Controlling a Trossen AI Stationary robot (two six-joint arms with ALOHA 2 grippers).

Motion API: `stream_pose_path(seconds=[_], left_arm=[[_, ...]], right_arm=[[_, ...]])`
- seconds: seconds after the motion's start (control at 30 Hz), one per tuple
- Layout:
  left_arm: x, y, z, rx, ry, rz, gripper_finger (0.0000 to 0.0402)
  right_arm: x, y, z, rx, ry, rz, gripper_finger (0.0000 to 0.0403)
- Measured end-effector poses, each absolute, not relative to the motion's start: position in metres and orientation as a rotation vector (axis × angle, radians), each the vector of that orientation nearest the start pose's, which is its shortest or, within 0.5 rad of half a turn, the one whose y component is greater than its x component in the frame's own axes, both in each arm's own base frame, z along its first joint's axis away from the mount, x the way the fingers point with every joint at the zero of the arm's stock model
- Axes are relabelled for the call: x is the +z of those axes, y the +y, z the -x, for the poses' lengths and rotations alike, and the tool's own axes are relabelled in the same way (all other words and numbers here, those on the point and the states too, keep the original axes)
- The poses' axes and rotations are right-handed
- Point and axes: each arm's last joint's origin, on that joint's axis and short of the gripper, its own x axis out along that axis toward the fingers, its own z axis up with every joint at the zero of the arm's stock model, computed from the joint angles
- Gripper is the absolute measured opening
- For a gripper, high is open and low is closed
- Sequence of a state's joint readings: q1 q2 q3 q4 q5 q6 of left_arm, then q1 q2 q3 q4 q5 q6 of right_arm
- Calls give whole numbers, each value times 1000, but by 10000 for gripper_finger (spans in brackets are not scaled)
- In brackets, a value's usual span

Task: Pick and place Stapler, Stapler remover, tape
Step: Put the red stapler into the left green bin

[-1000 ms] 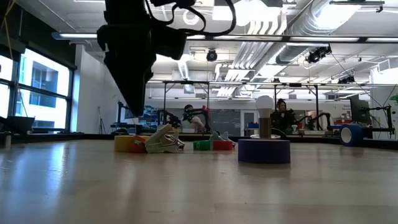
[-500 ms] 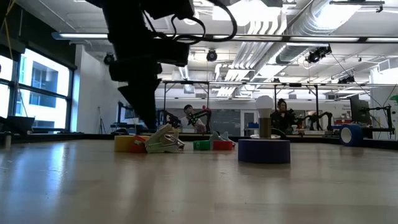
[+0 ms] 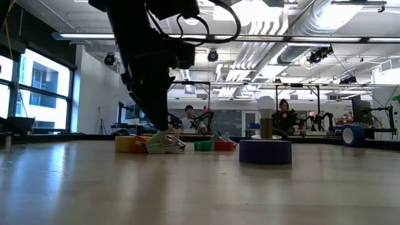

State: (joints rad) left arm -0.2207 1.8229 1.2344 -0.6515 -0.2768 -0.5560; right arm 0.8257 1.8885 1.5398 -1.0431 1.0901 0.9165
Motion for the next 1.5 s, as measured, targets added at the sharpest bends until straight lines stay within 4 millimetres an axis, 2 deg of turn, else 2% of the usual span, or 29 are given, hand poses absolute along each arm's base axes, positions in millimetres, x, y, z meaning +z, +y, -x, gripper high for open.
stream_pose_path(seconds=[0.2, 0.4, 0.53, 0.7, 0.87, 1.3, 1.5], left_arm=[[172, -62, -351, 401, 1169, 195, 244], [172, -56, -352, 420, 1164, 202, 266], [173, -57, -354, 393, 1150, 178, 267], [174, -60, -357, 251, 1155, 121, 267], [174, -61, -356, 197, 1188, 100, 266], [173, -61, -353, 129, 1229, -9, 266], [171, -59, -343, 182, 1329, 42, 266]], right_arm=[[247, 253, -268, -524, 588, 272, 302], [247, 253, -268, -522, 589, 274, 302], [244, 253, -268, -522, 588, 274, 302], [225, 247, -262, -540, 610, 302, 302], [211, 242, -259, -560, 618, 301, 302], [210, 242, -258, -560, 618, 303, 302], [210, 242, -258, -558, 622, 301, 302]])
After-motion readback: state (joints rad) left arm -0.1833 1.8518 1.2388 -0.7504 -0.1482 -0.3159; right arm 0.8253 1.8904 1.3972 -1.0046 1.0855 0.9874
